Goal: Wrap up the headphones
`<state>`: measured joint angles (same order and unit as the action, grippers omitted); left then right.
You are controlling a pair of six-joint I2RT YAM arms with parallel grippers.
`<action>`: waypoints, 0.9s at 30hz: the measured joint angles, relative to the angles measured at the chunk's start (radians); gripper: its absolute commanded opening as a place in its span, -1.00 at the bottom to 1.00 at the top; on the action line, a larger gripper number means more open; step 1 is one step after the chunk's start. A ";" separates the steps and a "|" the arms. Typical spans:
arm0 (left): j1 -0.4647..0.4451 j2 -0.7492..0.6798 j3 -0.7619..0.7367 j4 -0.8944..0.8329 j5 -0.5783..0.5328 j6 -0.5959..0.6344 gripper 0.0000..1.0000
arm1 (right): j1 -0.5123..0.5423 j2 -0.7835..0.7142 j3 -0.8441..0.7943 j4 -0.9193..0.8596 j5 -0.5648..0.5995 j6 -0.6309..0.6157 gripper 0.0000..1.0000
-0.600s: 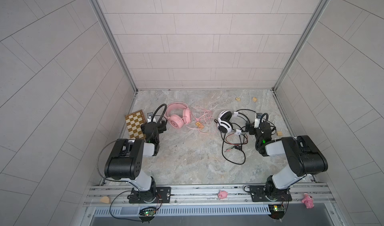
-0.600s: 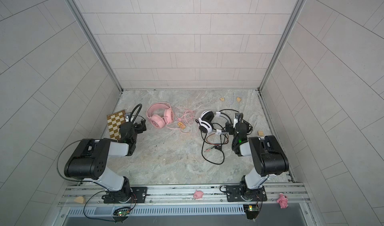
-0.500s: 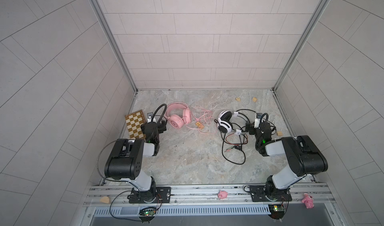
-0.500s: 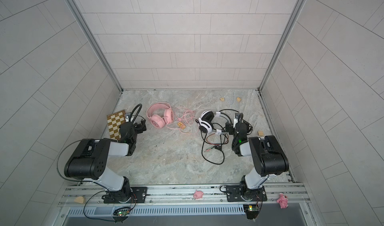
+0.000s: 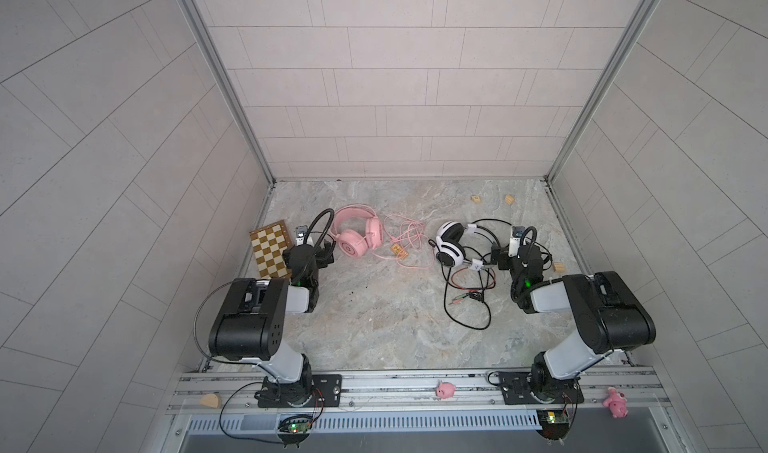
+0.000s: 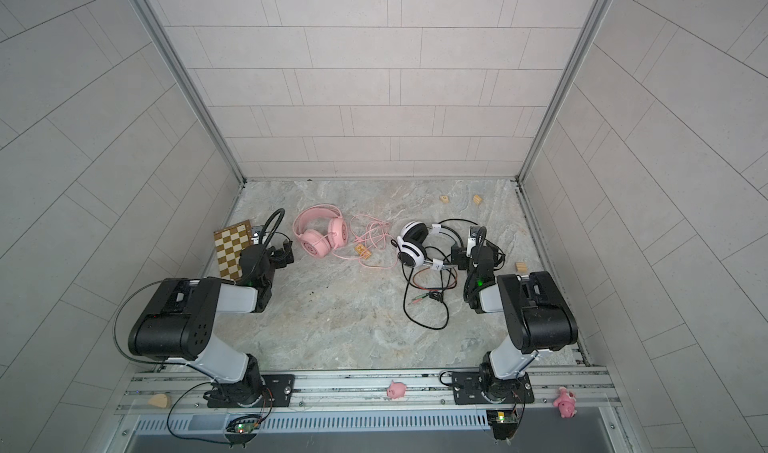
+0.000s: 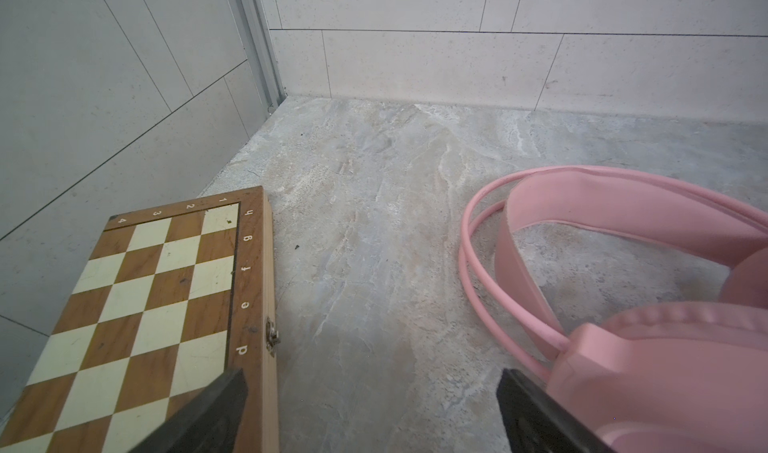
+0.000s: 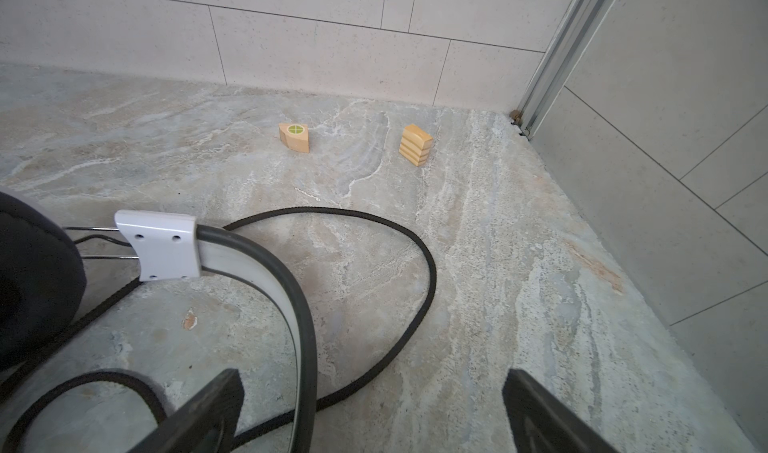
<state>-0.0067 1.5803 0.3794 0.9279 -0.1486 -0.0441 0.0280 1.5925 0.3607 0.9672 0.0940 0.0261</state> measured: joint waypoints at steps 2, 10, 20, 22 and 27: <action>0.000 0.000 0.000 0.000 0.003 0.000 1.00 | 0.000 0.000 0.000 0.000 0.000 0.000 0.99; 0.000 0.000 0.000 0.000 0.011 0.000 1.00 | 0.000 0.000 0.000 0.000 0.000 0.000 0.99; 0.000 -0.022 0.000 -0.026 0.014 0.000 1.00 | 0.000 -0.045 -0.003 -0.035 0.004 0.000 0.99; 0.000 -0.071 0.001 -0.078 0.013 0.000 1.00 | 0.000 -0.134 -0.002 -0.104 0.004 0.000 0.99; 0.000 -0.215 0.113 -0.354 -0.013 -0.059 1.00 | 0.000 -0.375 0.085 -0.331 0.008 0.102 0.99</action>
<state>-0.0067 1.3651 0.4919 0.5739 -0.1612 -0.1032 0.0280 1.2179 0.4461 0.6361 0.1020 0.1284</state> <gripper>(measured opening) 0.999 0.993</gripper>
